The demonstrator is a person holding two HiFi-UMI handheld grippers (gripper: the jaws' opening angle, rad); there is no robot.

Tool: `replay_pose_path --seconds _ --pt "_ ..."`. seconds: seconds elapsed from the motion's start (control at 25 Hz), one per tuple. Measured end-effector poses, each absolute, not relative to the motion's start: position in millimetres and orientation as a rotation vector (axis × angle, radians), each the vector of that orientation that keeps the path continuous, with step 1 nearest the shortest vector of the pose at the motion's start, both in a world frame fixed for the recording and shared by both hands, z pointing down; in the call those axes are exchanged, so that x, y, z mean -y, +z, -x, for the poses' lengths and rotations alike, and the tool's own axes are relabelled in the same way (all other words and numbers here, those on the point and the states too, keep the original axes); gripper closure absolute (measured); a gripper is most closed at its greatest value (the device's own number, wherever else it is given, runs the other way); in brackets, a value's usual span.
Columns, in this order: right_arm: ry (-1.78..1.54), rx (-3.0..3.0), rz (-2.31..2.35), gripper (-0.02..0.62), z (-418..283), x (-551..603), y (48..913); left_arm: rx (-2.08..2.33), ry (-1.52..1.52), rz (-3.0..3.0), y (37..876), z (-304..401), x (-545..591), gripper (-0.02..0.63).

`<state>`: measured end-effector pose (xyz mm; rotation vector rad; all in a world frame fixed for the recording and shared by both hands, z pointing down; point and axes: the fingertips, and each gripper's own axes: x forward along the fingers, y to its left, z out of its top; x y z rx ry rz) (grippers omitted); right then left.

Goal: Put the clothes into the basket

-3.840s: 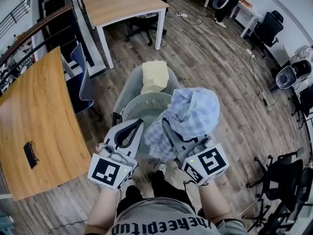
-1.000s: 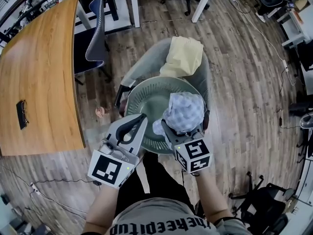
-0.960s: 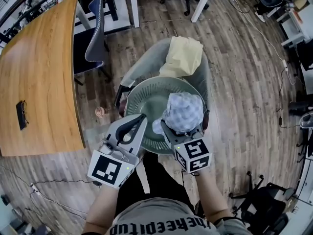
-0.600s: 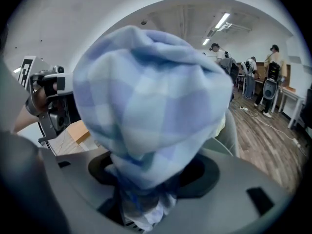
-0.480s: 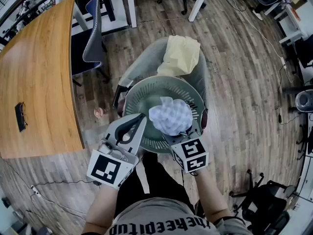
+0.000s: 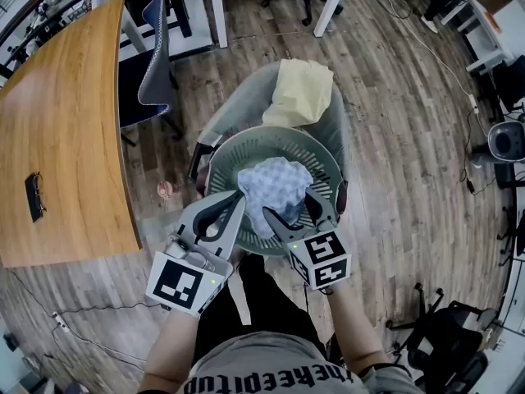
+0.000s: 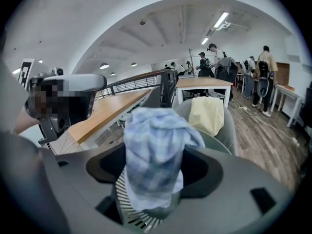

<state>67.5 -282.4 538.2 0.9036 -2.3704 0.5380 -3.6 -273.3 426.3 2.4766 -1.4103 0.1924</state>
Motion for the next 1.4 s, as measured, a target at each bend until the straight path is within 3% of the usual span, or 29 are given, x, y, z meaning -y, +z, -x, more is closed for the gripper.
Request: replay_pose_path --seconds 0.28,0.6,0.84,1.0,1.4 --pt "0.521 2.408 -0.984 0.28 -68 289 523 1.421 0.192 -2.481 426 8 269 0.592" --pt "0.572 2.418 -1.01 0.348 -67 282 521 1.415 0.189 -2.493 424 11 264 0.592" --pt "0.603 2.458 -1.1 0.526 -73 282 507 1.383 0.188 -2.525 422 9 262 0.592" --pt "0.594 2.491 -1.142 0.583 -77 277 495 1.342 0.195 -2.545 419 5 259 0.592" --pt "0.538 2.576 -1.197 0.584 -71 256 456 1.232 0.19 -2.641 406 -6 249 0.592"
